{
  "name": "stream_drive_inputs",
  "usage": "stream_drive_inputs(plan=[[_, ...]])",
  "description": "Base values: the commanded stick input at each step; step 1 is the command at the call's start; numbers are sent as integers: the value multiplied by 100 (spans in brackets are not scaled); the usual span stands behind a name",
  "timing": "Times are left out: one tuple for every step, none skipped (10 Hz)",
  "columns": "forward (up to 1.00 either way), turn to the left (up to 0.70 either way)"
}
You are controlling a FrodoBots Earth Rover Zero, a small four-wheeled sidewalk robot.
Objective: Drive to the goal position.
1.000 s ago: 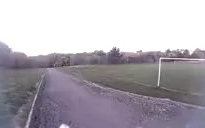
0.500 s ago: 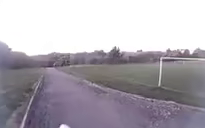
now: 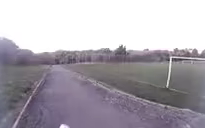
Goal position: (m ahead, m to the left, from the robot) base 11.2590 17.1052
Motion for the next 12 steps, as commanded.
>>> stream_drive_inputs(plan=[[70, 35], [70, 35], [70, 35], [70, 35], [70, 35], [70, 35], [70, 35], [70, 35], [64, 40], [51, 50], [50, 50], [50, 50]])
